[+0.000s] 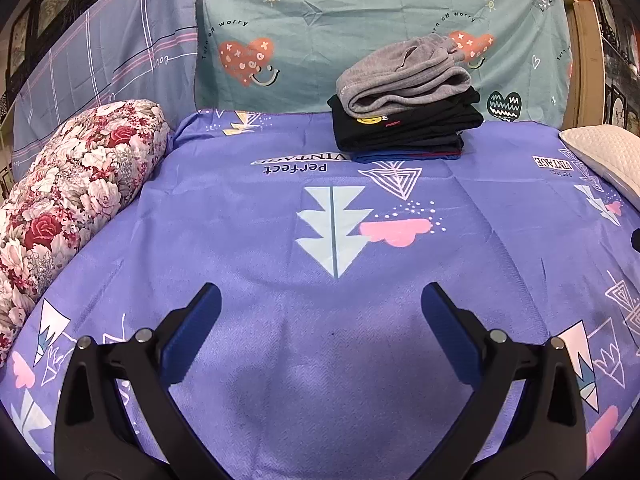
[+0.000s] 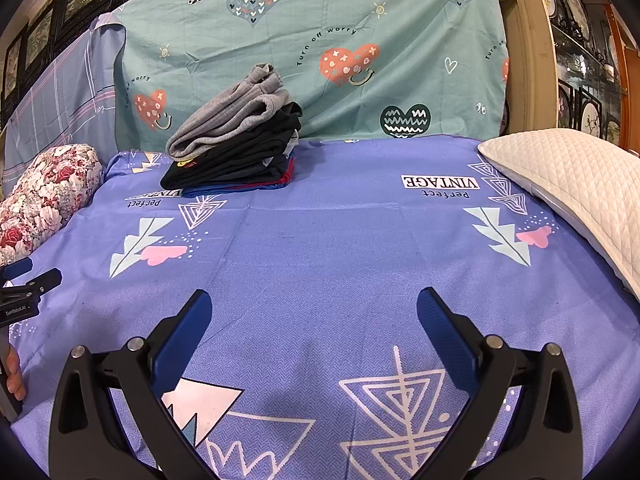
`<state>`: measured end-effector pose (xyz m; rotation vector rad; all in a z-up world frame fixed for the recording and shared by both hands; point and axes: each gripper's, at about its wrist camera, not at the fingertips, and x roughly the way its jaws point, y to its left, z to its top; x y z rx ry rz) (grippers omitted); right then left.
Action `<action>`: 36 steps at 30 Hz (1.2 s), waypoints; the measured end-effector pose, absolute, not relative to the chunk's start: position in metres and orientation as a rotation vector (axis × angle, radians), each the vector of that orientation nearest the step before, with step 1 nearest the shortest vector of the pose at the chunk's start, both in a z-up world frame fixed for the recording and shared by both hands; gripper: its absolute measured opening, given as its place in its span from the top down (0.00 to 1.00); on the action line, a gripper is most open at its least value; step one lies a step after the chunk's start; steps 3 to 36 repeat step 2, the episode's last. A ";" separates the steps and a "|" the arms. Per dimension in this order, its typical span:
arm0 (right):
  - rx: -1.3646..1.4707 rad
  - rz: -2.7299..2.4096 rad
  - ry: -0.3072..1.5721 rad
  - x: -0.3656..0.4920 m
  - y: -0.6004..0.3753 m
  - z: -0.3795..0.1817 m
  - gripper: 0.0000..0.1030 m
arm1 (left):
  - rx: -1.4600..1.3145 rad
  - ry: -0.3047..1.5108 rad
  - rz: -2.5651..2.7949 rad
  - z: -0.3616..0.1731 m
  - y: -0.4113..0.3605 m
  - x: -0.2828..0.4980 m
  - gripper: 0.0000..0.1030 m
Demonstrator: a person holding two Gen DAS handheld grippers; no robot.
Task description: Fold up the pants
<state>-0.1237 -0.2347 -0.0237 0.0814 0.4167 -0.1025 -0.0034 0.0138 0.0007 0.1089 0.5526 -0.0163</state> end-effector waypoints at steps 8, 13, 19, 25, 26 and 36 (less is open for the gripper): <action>0.081 -0.102 0.417 -0.124 -0.235 -0.024 0.01 | 0.111 0.547 -0.014 0.001 0.014 -0.004 0.02; 0.081 -0.102 0.417 -0.124 -0.235 -0.024 0.01 | 0.111 0.547 -0.014 0.001 0.014 -0.004 0.02; 0.081 -0.102 0.417 -0.124 -0.235 -0.024 0.01 | 0.111 0.547 -0.014 0.001 0.014 -0.004 0.02; 0.081 -0.102 0.417 -0.124 -0.235 -0.024 0.01 | 0.111 0.547 -0.014 0.001 0.014 -0.004 0.02; 0.081 -0.102 0.417 -0.124 -0.235 -0.024 0.01 | 0.111 0.547 -0.014 0.001 0.014 -0.004 0.02; 0.081 -0.102 0.417 -0.124 -0.235 -0.024 0.01 | 0.111 0.547 -0.014 0.001 0.014 -0.004 0.02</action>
